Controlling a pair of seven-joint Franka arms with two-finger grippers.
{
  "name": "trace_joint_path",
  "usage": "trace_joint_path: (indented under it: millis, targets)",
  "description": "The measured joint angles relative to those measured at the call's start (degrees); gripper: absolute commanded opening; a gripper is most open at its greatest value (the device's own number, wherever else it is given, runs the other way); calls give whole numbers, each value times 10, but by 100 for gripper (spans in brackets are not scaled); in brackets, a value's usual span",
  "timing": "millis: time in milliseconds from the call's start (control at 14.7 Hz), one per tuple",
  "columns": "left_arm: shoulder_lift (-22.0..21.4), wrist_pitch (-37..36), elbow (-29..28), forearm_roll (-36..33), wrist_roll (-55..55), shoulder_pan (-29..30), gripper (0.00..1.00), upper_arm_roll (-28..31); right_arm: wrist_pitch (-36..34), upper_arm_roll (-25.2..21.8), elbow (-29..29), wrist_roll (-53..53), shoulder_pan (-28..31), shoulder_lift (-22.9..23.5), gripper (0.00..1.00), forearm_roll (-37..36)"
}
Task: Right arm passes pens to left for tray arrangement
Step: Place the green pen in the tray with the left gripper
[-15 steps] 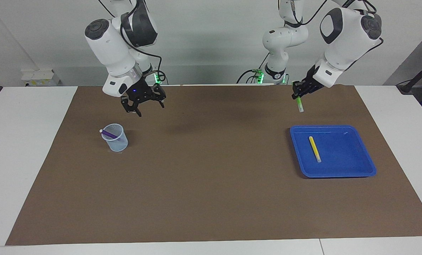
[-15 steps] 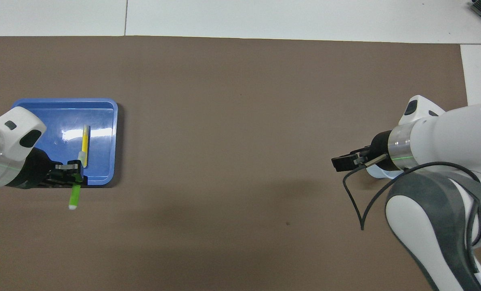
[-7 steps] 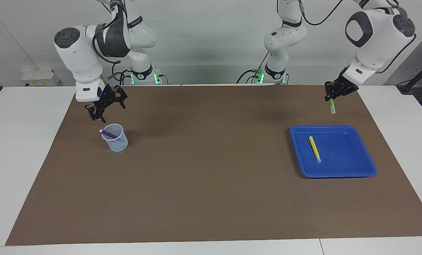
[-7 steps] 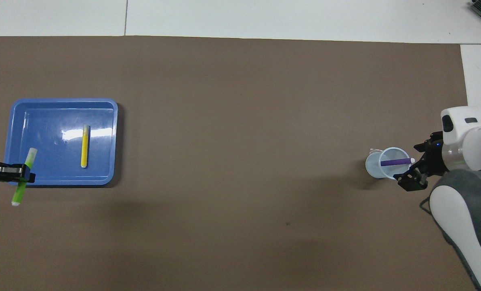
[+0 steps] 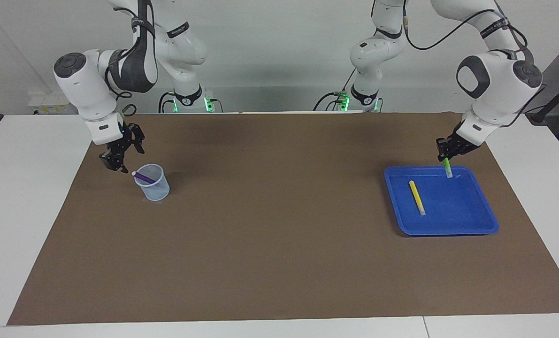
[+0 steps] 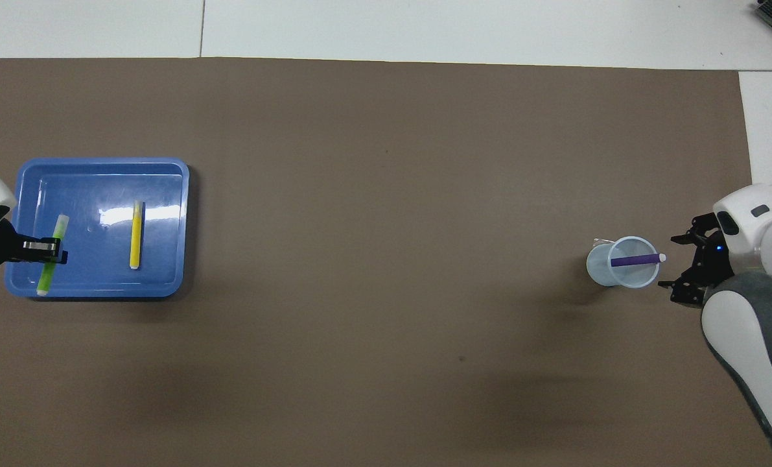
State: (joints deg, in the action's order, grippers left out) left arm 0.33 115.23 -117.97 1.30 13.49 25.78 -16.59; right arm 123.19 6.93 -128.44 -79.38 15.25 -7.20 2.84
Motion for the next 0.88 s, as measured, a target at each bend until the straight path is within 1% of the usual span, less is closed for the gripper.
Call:
trace_joint_path:
  millis: [408, 476, 612, 748, 884]
  targets:
    - [67, 90, 0, -5, 1, 3, 0, 0, 55, 2, -16, -44, 0, 26, 57, 0]
    - [79, 104, 0, -16, 1, 3, 0, 0, 62, 2, -17, -46, 0, 31, 54, 0]
    - [98, 126, 0, -29, 1, 3, 0, 0, 72, 3, -17, -48, 0, 36, 53, -1]
    - [114, 144, 0, -31, 1, 3, 0, 0, 81, 4, -18, -49, -2, 40, 46, -1]
    - [129, 165, 0, -33, 0, 3, 0, 0, 84, 5, -19, -50, -3, 42, 45, -1]
